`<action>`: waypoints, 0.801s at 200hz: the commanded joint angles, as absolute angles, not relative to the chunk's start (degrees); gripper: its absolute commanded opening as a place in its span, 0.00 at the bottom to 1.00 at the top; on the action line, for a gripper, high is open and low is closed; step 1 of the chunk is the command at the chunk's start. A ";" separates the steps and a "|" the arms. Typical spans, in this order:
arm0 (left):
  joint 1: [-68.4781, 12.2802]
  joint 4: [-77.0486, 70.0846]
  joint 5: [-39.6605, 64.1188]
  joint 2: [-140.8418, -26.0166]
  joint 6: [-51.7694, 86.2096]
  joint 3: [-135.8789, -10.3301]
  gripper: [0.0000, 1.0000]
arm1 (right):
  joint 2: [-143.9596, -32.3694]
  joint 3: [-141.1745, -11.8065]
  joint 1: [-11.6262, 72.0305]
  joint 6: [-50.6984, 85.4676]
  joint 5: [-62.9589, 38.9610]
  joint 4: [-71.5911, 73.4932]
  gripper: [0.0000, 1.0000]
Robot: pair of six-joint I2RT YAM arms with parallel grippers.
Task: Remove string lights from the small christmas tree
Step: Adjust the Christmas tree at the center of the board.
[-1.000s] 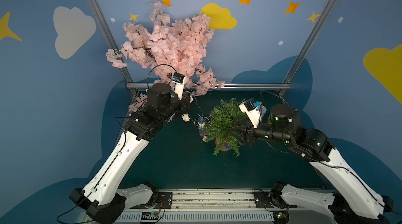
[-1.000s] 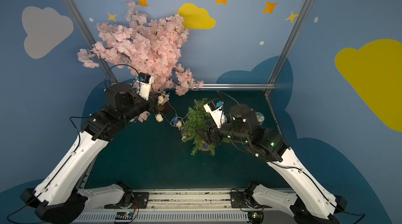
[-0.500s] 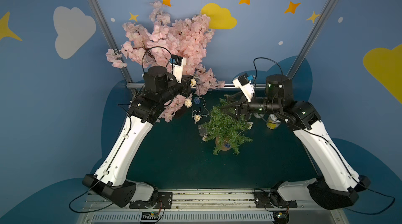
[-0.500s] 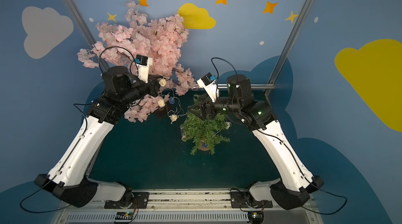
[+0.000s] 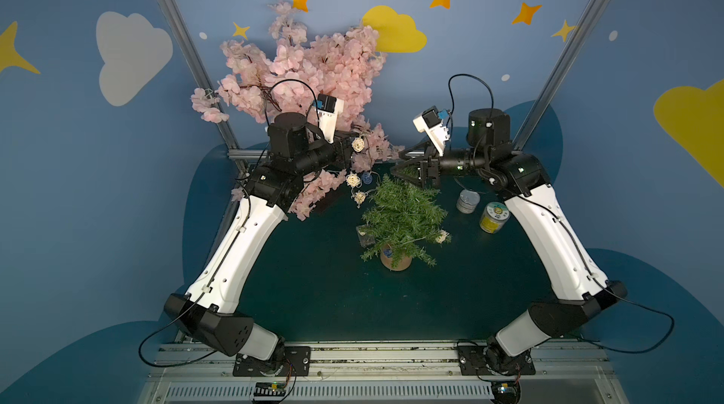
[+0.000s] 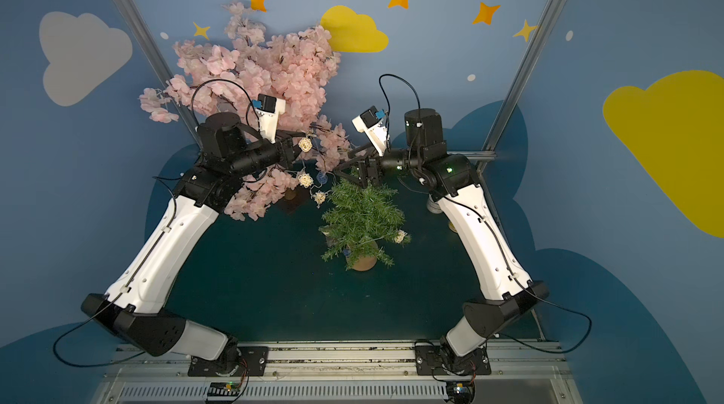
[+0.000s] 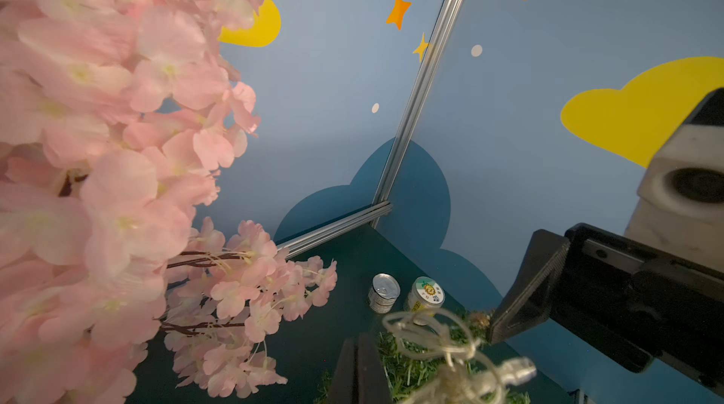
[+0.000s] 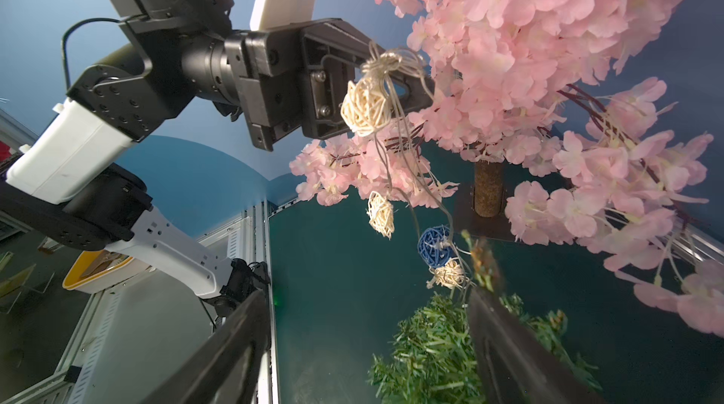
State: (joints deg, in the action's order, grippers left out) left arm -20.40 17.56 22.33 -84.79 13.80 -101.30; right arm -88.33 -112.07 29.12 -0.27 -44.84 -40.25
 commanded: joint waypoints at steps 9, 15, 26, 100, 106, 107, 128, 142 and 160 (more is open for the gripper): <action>-20.22 15.10 25.85 -82.35 15.34 -100.98 0.04 | -81.42 -108.03 29.03 0.15 -44.18 -38.13 0.79; -20.21 15.09 26.24 -82.24 15.48 -101.07 0.04 | -80.82 -107.93 29.09 0.38 -44.39 -38.56 0.79; -20.23 15.03 27.07 -81.95 16.00 -101.16 0.04 | -79.84 -108.06 29.09 0.74 -44.73 -38.84 0.79; -20.21 15.59 30.04 -86.56 13.96 -106.06 0.04 | -86.10 -115.10 21.39 2.98 -51.82 -36.11 0.80; -20.23 15.32 30.29 -87.26 13.74 -106.76 0.04 | -87.88 -116.10 20.30 4.04 -53.44 -35.19 0.80; -20.22 15.31 30.31 -87.40 13.68 -106.82 0.04 | -88.19 -116.28 20.17 4.13 -53.70 -35.04 0.80; -20.21 16.29 31.34 -90.96 12.35 -110.94 0.04 | -94.00 -120.99 18.64 4.91 -57.12 -34.65 0.80; -20.21 16.28 32.60 -93.51 11.37 -113.39 0.04 | -97.44 -123.17 18.53 4.40 -58.95 -34.66 0.80; -20.22 12.75 34.16 -96.32 11.47 -114.59 0.04 | -101.06 -124.97 18.50 4.84 -62.54 -33.47 0.80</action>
